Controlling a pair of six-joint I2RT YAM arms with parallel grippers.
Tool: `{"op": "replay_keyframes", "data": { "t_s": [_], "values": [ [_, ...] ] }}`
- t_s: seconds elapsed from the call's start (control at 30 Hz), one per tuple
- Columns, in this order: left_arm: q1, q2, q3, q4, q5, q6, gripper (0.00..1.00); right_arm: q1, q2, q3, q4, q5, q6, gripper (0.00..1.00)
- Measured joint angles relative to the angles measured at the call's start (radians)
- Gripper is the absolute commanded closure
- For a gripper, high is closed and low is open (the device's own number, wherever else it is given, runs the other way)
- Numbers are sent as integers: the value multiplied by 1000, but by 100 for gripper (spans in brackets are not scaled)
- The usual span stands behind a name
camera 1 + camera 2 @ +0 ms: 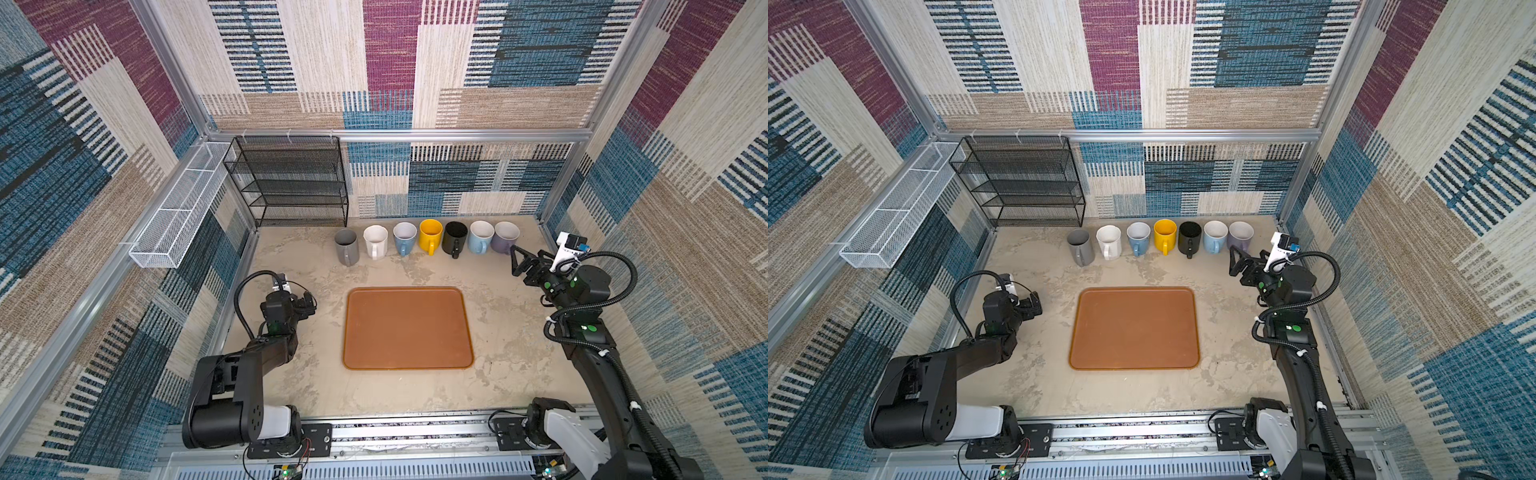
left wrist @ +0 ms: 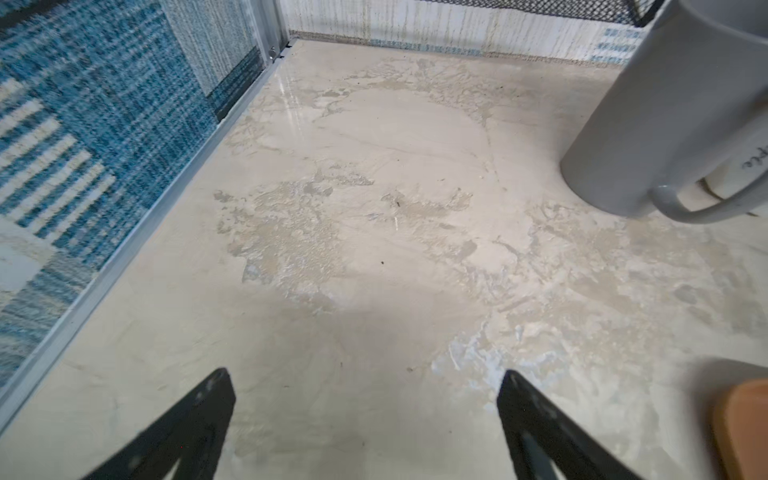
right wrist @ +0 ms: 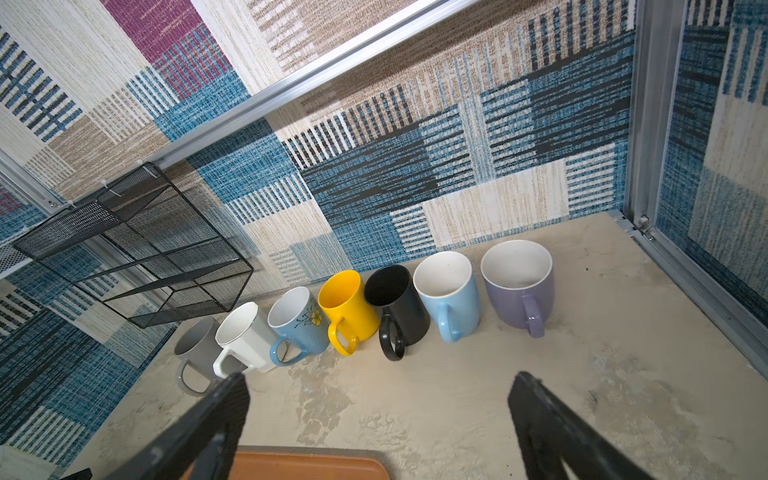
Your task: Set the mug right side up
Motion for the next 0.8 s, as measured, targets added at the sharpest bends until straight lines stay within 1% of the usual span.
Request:
{"op": "replay_keyframes", "data": {
  "t_s": [0.17,0.2,0.27,0.37,0.47,0.63,0.8],
  "values": [
    [5,97,-135,284,108,11,1,-5,-1,-34,28,19,-13,0],
    [8,122,-142,328,128,13,1,-6,-3,-42,35,23,-16,0],
    [21,122,-135,354,152,12,1,-6,-8,-55,47,31,-21,0],
    [26,112,-64,346,159,11,1,-9,-19,-79,79,50,-40,0],
    [26,113,23,274,193,14,1,-10,-31,-97,101,61,-63,0],
    [24,121,37,210,209,23,1,-15,-54,-164,182,113,-103,0],
    [24,121,35,199,225,26,1,-16,-47,-250,271,159,-137,0]
  ]
}}
